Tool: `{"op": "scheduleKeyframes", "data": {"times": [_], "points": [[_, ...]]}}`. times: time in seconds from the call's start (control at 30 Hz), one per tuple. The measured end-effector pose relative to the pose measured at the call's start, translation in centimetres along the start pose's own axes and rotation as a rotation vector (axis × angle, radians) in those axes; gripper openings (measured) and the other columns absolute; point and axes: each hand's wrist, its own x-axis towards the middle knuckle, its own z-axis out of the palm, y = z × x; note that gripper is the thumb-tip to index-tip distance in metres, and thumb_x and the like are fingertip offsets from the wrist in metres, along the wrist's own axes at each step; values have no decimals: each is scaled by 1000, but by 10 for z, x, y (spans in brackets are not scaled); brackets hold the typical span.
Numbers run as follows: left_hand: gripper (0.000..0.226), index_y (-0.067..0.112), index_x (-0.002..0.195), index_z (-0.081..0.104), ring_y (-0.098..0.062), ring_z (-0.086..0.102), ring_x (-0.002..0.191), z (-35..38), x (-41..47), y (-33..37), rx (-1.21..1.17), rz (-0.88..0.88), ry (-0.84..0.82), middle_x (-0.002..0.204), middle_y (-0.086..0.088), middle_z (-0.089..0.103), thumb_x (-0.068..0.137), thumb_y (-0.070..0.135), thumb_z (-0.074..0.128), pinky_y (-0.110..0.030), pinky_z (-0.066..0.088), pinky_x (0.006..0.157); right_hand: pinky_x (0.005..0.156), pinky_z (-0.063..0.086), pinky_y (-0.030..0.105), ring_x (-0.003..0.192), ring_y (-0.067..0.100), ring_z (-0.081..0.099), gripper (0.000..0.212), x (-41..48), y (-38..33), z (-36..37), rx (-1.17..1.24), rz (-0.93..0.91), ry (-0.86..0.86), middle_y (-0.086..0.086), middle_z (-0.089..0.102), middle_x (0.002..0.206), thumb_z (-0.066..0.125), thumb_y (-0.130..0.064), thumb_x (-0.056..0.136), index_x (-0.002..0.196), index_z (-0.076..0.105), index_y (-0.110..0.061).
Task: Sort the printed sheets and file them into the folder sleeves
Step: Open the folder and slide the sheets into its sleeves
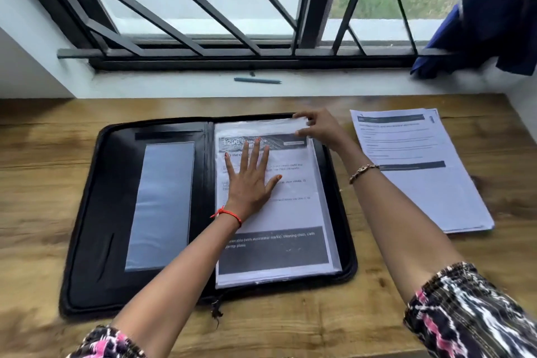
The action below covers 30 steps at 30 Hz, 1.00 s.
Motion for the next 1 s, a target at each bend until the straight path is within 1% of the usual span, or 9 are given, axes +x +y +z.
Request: {"op": "scheduleKeyframes", "data": {"times": [0.13, 0.3, 0.37, 0.5, 0.6, 0.67, 0.77, 0.93, 1.0], "points": [[76, 22, 149, -11, -23, -21, 143, 3, -17, 1, 3, -27, -42, 155, -1, -22, 90, 65, 12, -60, -16, 107, 59, 49, 26, 92, 23, 53, 66, -23, 23, 9, 144, 147, 41, 14, 51, 105, 73, 0, 76, 134, 44, -1], [74, 21, 148, -14, -23, -24, 142, 7, -41, 0, -37, -52, -85, 154, -2, -24, 93, 62, 14, -61, -15, 107, 57, 49, 29, 78, 24, 58, 58, -49, 41, 18, 174, 238, 17, 25, 58, 113, 74, -10, 78, 126, 48, 9], [78, 22, 147, -15, -22, -24, 141, 10, -51, -2, -47, -57, -88, 154, -2, -25, 86, 68, 2, -60, -16, 106, 57, 47, 27, 74, 20, 54, 60, -59, 49, 22, 168, 278, -69, 34, 58, 109, 77, -13, 75, 119, 49, 19], [90, 23, 147, -13, -21, -24, 141, 12, -69, -4, -81, -61, -81, 155, -2, -24, 69, 67, -14, -58, -18, 106, 59, 43, 28, 78, 21, 51, 73, -79, 59, 32, 148, 329, -213, 22, 59, 96, 85, -26, 59, 109, 53, 17], [89, 23, 145, -16, -20, -25, 141, 17, -83, -5, -88, -44, -56, 155, -3, -23, 70, 70, -15, -56, -18, 107, 59, 42, 27, 80, 20, 59, 40, -100, 49, 37, 220, 274, -247, 23, 64, 111, 76, -14, 75, 108, 61, 4], [93, 23, 145, -15, -18, -26, 139, 21, -92, -7, -113, -20, -28, 154, -2, -22, 68, 76, -21, -53, -19, 108, 67, 50, 28, 84, 20, 64, 24, -109, 40, 40, 344, 244, -249, 19, 65, 112, 70, -7, 80, 103, 62, -4], [89, 21, 149, -3, -14, -18, 143, 14, -99, -7, -280, -18, 17, 156, 0, -15, 78, 73, -6, -48, -16, 111, 73, 56, 27, 82, 17, 67, 14, -120, 16, 45, 639, 163, -272, 10, 69, 100, 65, -10, 84, 97, 60, -11], [66, 11, 148, 17, -13, 5, 145, -20, -106, -22, -888, -188, 139, 157, -2, 9, 95, 47, 33, -31, 1, 117, 72, 55, 33, 86, 21, 67, 80, -115, -21, 63, 917, 32, -481, 4, 68, 99, 65, -72, 62, 121, 54, -18], [54, 9, 146, 25, -16, 17, 144, -50, -108, -30, -1164, -253, 258, 154, -2, 20, 100, 33, 37, -22, 15, 116, 70, 54, 38, 82, 26, 64, 91, -111, -40, 82, 922, -47, -557, 9, 65, 97, 60, -79, 57, 124, 53, -19]]}}
